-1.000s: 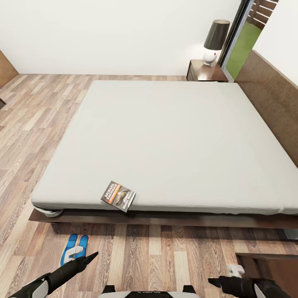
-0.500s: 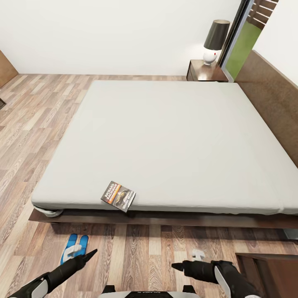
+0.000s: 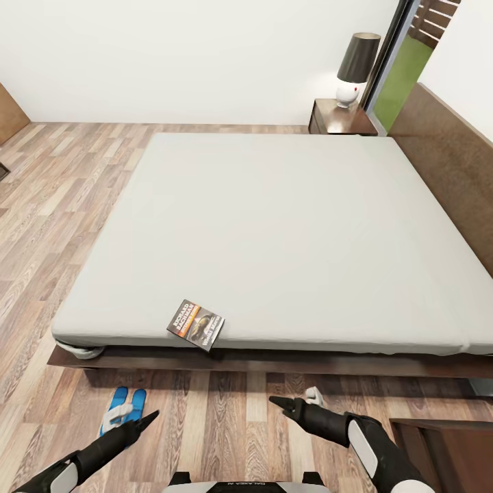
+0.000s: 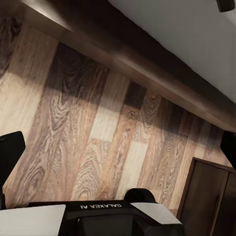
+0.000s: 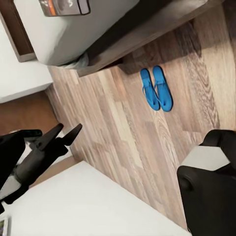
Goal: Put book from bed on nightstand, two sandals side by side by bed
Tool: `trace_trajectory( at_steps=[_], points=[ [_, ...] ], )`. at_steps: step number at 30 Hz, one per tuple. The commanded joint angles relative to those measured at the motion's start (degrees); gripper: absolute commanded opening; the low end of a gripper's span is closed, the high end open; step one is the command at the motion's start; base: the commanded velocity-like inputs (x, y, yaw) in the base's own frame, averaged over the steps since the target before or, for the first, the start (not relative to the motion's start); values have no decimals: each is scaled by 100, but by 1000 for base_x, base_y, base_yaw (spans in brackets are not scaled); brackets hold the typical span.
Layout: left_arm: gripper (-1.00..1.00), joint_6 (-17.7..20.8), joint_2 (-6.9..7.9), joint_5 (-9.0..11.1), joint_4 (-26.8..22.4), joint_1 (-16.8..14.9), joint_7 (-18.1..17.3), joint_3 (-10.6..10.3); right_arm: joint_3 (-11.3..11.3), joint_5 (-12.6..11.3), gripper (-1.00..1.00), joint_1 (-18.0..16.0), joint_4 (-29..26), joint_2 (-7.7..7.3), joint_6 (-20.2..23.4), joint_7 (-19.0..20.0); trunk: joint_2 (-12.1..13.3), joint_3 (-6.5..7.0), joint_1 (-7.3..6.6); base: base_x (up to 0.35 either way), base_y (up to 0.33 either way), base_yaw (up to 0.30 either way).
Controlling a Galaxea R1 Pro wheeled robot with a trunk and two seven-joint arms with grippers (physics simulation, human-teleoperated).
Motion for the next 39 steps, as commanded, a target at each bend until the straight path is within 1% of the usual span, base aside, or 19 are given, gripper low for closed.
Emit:
trace_trajectory(
  at_steps=[1, 3, 5, 6, 7, 11, 15, 19, 20, 22, 23, 26, 28, 30, 33, 35, 36, 38, 39],
  points=[
    [100, -21, 5, -45, 14, -4, -22, 49, -11, -39, 100, -2, 1, 0, 37, 14, -3, -3, 1, 0, 0, 0],
    [100, -22, 32, -40, 107, -4, -17, 60, -11, -57, 100, -2, 1, 2, 37, 16, -3, -3, 1, 0, 0, 0],
    [100, -29, 92, 20, 269, -4, -11, 111, -12, -60, 100, -1, 3, 5, 33, 3, -3, -3, 1, 0, 0, 0],
    [100, -38, 119, 93, 324, -4, -12, 148, -12, -59, 100, -1, 6, 6, 31, -5, -3, -3, 1, 0, 0, 0],
    [100, -56, 150, 233, 376, -4, -8, 186, -12, -57, 100, -2, 8, 7, 26, -13, -3, -3, 1, 0, 0, 0],
    [100, -80, 175, 429, 434, -4, 10, 213, -12, -49, 100, -2, 37, 7, -12, -30, -3, -3, 1, 0, 0, 0],
    [100, -177, 153, 494, 492, -4, 21, 209, -12, -31, 100, -2, 71, 15, -140, -52, -3, -3, 1, 0, 0, 0],
    [100, -238, 143, 501, 499, -4, 25, 206, -19, -30, 100, -2, 72, 16, -215, -76, -3, -3, 1, 0, 0, 0],
    [100, -246, 142, 503, 502, -4, 24, 205, -24, -28, 100, -2, 72, 16, -225, -220, -3, -3, 1, 0, 0, 0],
    [100, -251, 137, 504, 501, -4, 25, 205, -27, -44, 100, -2, 63, 16, -231, -724, -3, -3, 1, 0, 0, 0],
    [100, -252, 136, 504, 501, -4, 26, 205, -28, -49, 100, -2, 61, 14, -232, -874, -3, -3, 1, 0, 0, 0],
    [100, -254, 133, 504, 507, -4, 27, 205, -32, -65, 100, -2, 43, 9, -234, -1589, -3, -3, 1, 0, 0, 0],
    [100, -254, 132, 505, 509, -4, 27, 205, -36, -70, 100, -2, 37, 11, -235, -1823, -3, -3, 1, 0, 0, 0],
    [100, -254, 132, 505, 509, -4, 27, 205, -33, -74, 100, -2, 33, 14, -237, -1916, -3, -3, 1, 0, 0, 0],
    [100, -254, 132, 505, 510, -4, 28, 205, -37, -84, 100, -2, 1, 6, -230, -1908, -3, -3, 1, 0, 0, 0],
    [100, -254, 132, 505, 510, -4, 28, 205, -33, -116, 100, -2, -12, 2, -217, -1761, -3, -3, 1, 0, 0, 0],
    [100, -254, 132, 505, 510, -4, 26, 205, -32, -170, 100, -2, -16, 1, -197, -1534, -3, -3, 1, 0, 0, 0],
    [100, -254, 132, 505, 510, -4, 23, 205, -25, -311, 100, -2, -16, -2, -166, -769, -3, -3, 1, 0, 0, 0],
    [100, -254, 132, 505, 510, -4, 22, 205, -22, -338, 100, -2, -16, -4, -159, -545, -3, -3, 1, 0, 0, 0]
  ],
)
